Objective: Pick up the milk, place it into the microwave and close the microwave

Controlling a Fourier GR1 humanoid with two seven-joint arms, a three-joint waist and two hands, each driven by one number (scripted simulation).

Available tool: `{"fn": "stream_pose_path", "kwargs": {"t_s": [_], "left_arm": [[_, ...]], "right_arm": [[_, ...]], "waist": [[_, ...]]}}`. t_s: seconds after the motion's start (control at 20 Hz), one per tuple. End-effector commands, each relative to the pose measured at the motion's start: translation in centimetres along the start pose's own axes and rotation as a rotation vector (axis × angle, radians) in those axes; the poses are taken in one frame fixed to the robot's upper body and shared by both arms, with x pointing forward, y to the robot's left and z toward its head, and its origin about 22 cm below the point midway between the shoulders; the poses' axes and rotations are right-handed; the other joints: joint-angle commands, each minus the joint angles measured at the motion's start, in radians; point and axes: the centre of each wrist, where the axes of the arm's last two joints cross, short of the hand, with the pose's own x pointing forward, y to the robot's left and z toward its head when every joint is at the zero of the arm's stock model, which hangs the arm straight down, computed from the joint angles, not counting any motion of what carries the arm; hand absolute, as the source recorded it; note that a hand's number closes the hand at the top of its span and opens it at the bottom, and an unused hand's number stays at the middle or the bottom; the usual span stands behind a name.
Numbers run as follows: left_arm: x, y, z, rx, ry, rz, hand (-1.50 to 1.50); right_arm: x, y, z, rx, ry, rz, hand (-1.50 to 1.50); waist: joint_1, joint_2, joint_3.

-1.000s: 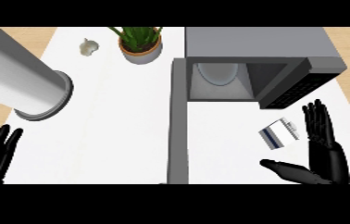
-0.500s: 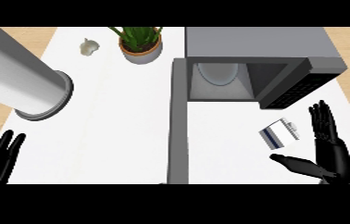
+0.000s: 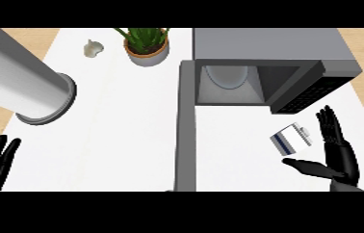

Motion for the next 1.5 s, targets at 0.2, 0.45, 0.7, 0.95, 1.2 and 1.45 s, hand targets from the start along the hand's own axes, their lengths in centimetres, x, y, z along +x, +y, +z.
{"fn": "stream_pose_path", "kwargs": {"t_s": [0.2, 0.45, 0.7, 0.95, 1.2, 1.45], "left_arm": [[-1.1, 1.2, 0.6, -0.003, -0.005, 0.002, -1.5], [-1.2, 0.3, 0.6, 0.011, 0.003, -0.012, -1.5], [0.8, 1.3, 1.2, 0.015, -0.001, -0.017, -1.5], [-1.1, 0.3, 1.5, -0.005, 0.003, 0.033, -1.5], [-1.6, 1.5, 0.3, -0.003, 0.007, 0.0, -1.5], [-1.0, 2.4, 0.1, 0.01, -0.015, -0.022, -1.5]], "right_arm": [[-2.2, -0.5, -1.4, -0.015, 0.033, 0.041, -1.5], [-3.9, -2.0, 2.1, 0.043, 0.073, 0.004, -1.5], [-4.9, -0.7, 2.6, 0.083, 0.086, -0.037, -1.5], [-5.0, -0.1, 2.4, 0.078, 0.103, -0.116, -1.5], [-5.4, 2.4, 2.3, 0.038, 0.055, -0.075, -1.5], [-5.0, -0.7, 2.2, 0.013, 0.034, -0.189, -1.5]], "waist": [[0.002, 0.001, 0.0], [0.001, 0.001, 0.0], [0.007, 0.002, 0.001], [0.01, 0.004, 0.002], [0.012, 0.007, 0.003], [0.009, 0.006, 0.003]]}}
